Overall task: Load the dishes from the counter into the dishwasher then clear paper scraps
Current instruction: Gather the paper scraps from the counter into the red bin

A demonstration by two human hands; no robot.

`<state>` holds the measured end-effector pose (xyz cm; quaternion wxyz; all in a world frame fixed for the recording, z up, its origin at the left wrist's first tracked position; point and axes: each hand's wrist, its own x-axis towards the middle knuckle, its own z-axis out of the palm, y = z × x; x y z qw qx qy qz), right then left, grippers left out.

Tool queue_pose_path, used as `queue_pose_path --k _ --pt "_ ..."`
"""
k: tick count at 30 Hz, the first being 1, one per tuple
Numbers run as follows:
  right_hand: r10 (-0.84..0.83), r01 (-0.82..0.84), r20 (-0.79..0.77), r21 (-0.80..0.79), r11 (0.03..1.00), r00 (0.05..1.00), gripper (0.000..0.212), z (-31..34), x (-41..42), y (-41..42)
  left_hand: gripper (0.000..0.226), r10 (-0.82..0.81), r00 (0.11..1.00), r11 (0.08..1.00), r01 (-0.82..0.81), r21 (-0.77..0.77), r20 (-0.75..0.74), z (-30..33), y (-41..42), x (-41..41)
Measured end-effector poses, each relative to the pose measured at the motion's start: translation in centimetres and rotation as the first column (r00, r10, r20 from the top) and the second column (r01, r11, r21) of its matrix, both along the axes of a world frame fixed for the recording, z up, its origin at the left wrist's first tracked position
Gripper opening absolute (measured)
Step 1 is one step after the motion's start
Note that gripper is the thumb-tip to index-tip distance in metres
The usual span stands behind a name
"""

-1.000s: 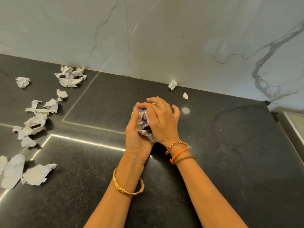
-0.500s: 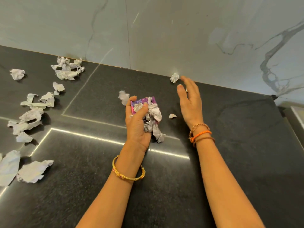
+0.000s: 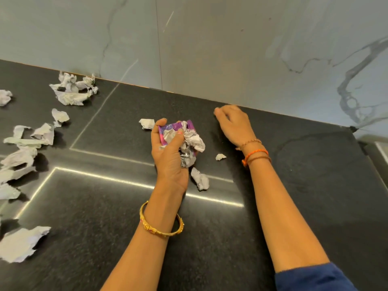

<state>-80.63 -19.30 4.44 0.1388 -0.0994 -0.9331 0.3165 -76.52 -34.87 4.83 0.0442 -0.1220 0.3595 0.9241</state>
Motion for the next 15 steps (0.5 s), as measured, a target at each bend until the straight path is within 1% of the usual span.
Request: queue_pose_path --k 2,4,5,6,7,9,11,13,15 --pt "0.043 -0.042 0.006 -0.052 0.998 0.999 0.037 0.2 2.5 -0.8 0.041 0.064 0.998 0.998 -0.064 -0.028 -0.007 0.2 -0.2 0.0" --pt "0.107 -0.104 0.022 -0.101 0.989 0.994 0.036 0.3 5.2 -2.1 0.041 0.154 0.986 0.982 -0.16 -0.105 -0.055 0.5 -0.5 0.2" --pt "0.153 -0.149 0.033 -0.101 0.984 0.988 0.034 0.3 6.5 -2.9 0.04 0.194 0.977 0.97 -0.204 -0.133 -0.085 0.7 -0.7 0.4" --pt "0.199 -0.197 0.036 -0.068 0.978 0.979 0.034 0.2 7.7 -3.6 0.039 0.222 0.969 0.96 -0.236 -0.148 -0.107 1.0 -1.0 0.7" --pt "0.231 -0.231 0.043 0.001 0.973 0.972 0.038 0.0 8.7 -4.4 0.038 0.241 0.963 0.954 -0.258 -0.154 -0.117 1.2 -1.2 1.1" --pt "0.236 -0.237 0.029 0.214 0.948 0.971 0.049 -0.6 10.6 -5.7 0.036 0.258 0.961 0.952 -0.271 -0.145 -0.104 1.0 -1.9 2.0" --pt "0.169 -0.134 -0.046 0.418 0.899 0.985 0.043 -1.0 11.9 -7.0 0.037 0.249 0.965 0.96 -0.256 -0.111 -0.079 0.8 -2.6 3.1" --pt "0.103 -0.047 -0.079 0.519 0.853 0.992 0.036 -0.7 12.5 -7.8 0.038 0.208 0.977 0.975 -0.211 -0.073 -0.049 0.7 -3.4 4.0" --pt "0.057 0.019 -0.127 0.526 0.85 0.99 0.032 -0.6 13.0 -8.1 0.04 0.144 0.989 0.989 -0.144 -0.015 -0.026 0.9 -4.2 5.3"
